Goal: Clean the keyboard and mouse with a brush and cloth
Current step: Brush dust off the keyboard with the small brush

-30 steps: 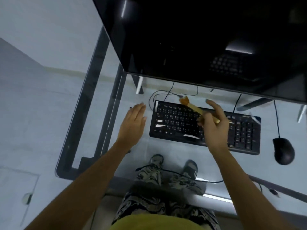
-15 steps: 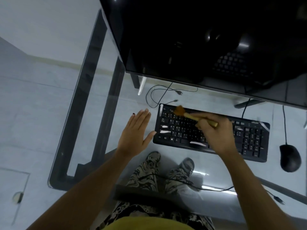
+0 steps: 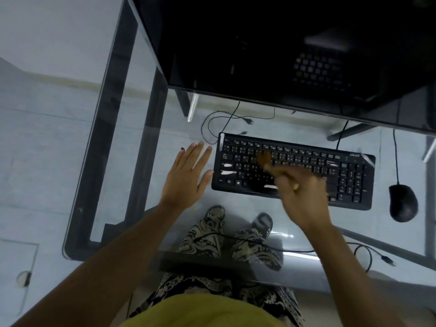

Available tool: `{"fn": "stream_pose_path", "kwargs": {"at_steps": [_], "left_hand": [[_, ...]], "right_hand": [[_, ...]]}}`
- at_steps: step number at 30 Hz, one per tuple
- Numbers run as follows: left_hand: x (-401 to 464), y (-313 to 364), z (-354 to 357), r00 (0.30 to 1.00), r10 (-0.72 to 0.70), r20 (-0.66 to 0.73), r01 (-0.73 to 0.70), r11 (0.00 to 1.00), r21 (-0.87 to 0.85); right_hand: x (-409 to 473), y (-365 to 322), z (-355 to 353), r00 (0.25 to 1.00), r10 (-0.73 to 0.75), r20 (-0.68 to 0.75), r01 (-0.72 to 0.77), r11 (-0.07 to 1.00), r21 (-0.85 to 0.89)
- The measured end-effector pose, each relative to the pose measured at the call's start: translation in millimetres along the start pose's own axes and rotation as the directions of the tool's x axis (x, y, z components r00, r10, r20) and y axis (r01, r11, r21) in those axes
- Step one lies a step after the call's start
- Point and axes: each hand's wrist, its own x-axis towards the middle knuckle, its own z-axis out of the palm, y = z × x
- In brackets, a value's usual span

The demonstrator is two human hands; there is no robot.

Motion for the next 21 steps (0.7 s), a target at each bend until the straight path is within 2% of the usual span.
{"fn": "stream_pose_path", "kwargs": {"at_steps": [2, 3, 5, 6, 7, 8, 9, 10, 11, 12, 14, 15, 16, 19, 20, 21], "left_hand": [[0, 1, 0, 1.000, 0.010, 0.000, -0.010, 1.000, 0.022], [0, 1, 0, 1.000, 0.012, 0.002, -0.012, 0.999, 0.033], [1, 0, 1, 1.000, 0.013, 0.007, -0.013, 0.999, 0.049], [1, -1, 1, 1.000, 0.013, 0.008, -0.014, 0.998, 0.054], [1, 0, 2, 1.000, 0.014, 0.007, -0.014, 0.998, 0.057], [1, 0, 1, 1.000, 0.015, 0.008, -0.016, 0.998, 0.061], [2, 0, 1, 1.000, 0.018, 0.011, -0.019, 0.998, 0.066], [1, 0, 1, 1.000, 0.020, 0.014, -0.021, 0.997, 0.071], [2, 0, 1, 1.000, 0.020, 0.014, -0.021, 0.997, 0.077], [1, 0, 1, 1.000, 0.019, 0.014, -0.020, 0.996, 0.083], [2, -1, 2, 1.000, 0.019, 0.015, -0.020, 0.996, 0.088], [2, -1, 2, 1.000, 0.020, 0.015, -0.021, 0.996, 0.090], [2, 0, 1, 1.000, 0.020, 0.013, -0.021, 0.996, 0.092], [2, 0, 1, 1.000, 0.022, 0.003, -0.022, 0.996, 0.083], [2, 0, 1, 1.000, 0.019, 0.002, -0.020, 0.997, 0.080], [2, 0, 1, 1.000, 0.017, 0.004, -0.018, 0.996, 0.082]], "right_hand": [[-13, -5, 7, 0.973, 0.018, 0.231, -0.018, 1.000, -0.002], [-18, -7, 9, 0.972, 0.029, 0.233, -0.034, 0.999, 0.019], [-22, -7, 9, 0.997, 0.073, 0.017, -0.075, 0.989, 0.125], [-21, -5, 9, 0.992, 0.080, -0.099, -0.067, 0.989, 0.129], [-22, -5, 10, 0.987, 0.072, -0.145, -0.060, 0.995, 0.084], [-24, -5, 14, 0.993, 0.063, -0.102, -0.059, 0.998, 0.039], [-27, -6, 19, 0.998, 0.062, 0.015, -0.063, 0.998, 0.029], [-32, -8, 22, 0.988, 0.068, 0.138, -0.076, 0.996, 0.056], [-36, -12, 24, 0.977, 0.070, 0.202, -0.091, 0.991, 0.096], [-38, -13, 26, 0.980, 0.069, 0.187, -0.097, 0.984, 0.149], [-39, -11, 26, 0.996, 0.087, -0.006, -0.083, 0.971, 0.225], [-38, -11, 27, 0.992, 0.095, -0.087, -0.075, 0.974, 0.212], [-38, -12, 29, 0.991, 0.098, -0.093, -0.080, 0.982, 0.173], [-48, -23, 47, 0.984, 0.047, 0.173, -0.058, 0.997, 0.059], [-50, -27, 49, 0.981, 0.030, 0.192, -0.045, 0.997, 0.071], [-50, -27, 49, 0.988, 0.039, 0.150, -0.053, 0.994, 0.095]]}}
